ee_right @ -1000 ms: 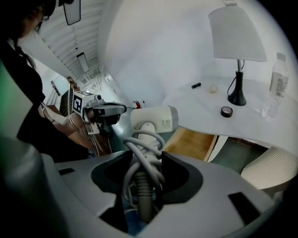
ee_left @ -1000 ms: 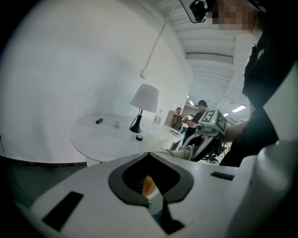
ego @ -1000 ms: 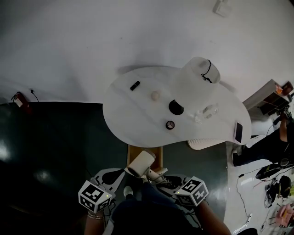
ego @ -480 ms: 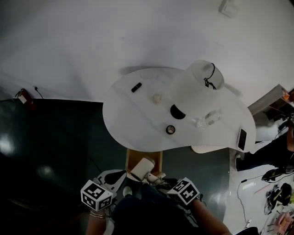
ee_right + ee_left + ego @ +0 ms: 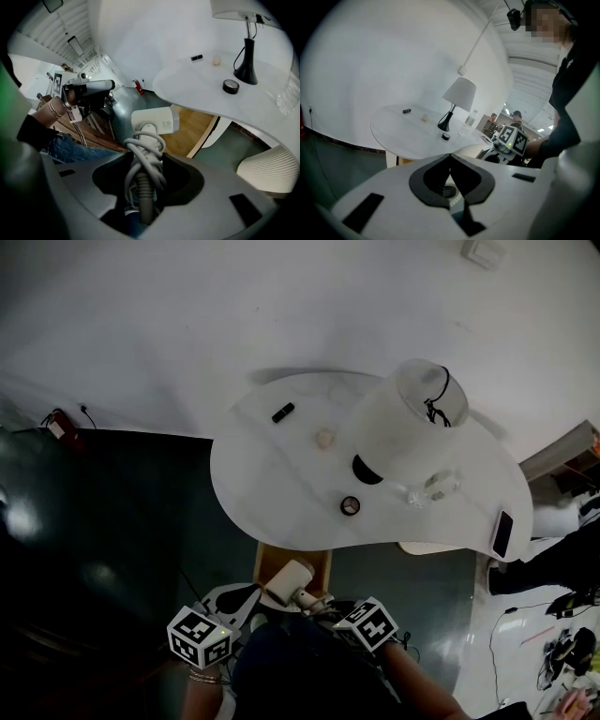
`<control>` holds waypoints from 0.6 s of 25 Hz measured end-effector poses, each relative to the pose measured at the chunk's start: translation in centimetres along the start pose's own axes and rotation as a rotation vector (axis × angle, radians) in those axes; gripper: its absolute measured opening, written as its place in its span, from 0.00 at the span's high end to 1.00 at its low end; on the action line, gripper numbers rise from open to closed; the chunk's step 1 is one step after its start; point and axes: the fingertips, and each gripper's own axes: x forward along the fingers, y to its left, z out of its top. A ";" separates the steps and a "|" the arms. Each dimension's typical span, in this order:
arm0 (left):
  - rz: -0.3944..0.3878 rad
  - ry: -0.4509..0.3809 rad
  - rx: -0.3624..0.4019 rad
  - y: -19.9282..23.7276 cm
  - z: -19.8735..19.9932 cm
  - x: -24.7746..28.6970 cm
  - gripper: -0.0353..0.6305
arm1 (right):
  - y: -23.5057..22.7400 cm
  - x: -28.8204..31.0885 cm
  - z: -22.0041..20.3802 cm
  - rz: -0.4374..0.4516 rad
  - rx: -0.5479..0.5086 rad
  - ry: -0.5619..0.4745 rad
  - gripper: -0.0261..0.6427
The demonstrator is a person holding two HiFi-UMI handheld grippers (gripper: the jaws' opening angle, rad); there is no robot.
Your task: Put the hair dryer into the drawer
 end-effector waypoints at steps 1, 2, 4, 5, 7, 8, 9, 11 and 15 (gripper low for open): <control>0.008 -0.001 -0.001 -0.1 0.0 0.1 0.92 | -0.1 0.1 0.0 0.004 0.001 0.004 0.65; 0.017 -0.001 -0.002 -0.1 0.0 0.2 0.92 | -0.3 0.1 0.0 0.008 0.001 0.007 0.65; 0.034 0.001 -0.004 -0.1 0.0 0.4 0.92 | -0.6 0.1 0.1 0.014 -0.004 0.012 0.65; 0.042 0.003 -0.004 -0.1 -0.1 0.5 0.92 | -0.8 0.0 0.1 0.016 -0.009 0.013 0.65; 0.055 0.007 -0.008 -0.1 -0.3 0.6 0.92 | -1.1 0.0 0.1 0.017 -0.016 0.015 0.65; 0.060 0.010 -0.011 -0.1 -0.5 0.7 0.92 | -1.4 0.0 0.0 0.017 -0.014 0.016 0.65; 0.063 0.014 -0.013 -0.1 -0.6 0.8 0.92 | -1.6 -0.1 0.0 0.015 -0.011 0.019 0.65; 0.065 0.021 -0.016 -0.1 -0.6 1.0 0.92 | -2.0 -0.1 -0.1 0.009 -0.001 0.025 0.65; 0.058 0.041 -0.004 0.0 -0.6 1.6 0.92 | -2.7 0.2 -0.1 -0.022 0.010 0.044 0.65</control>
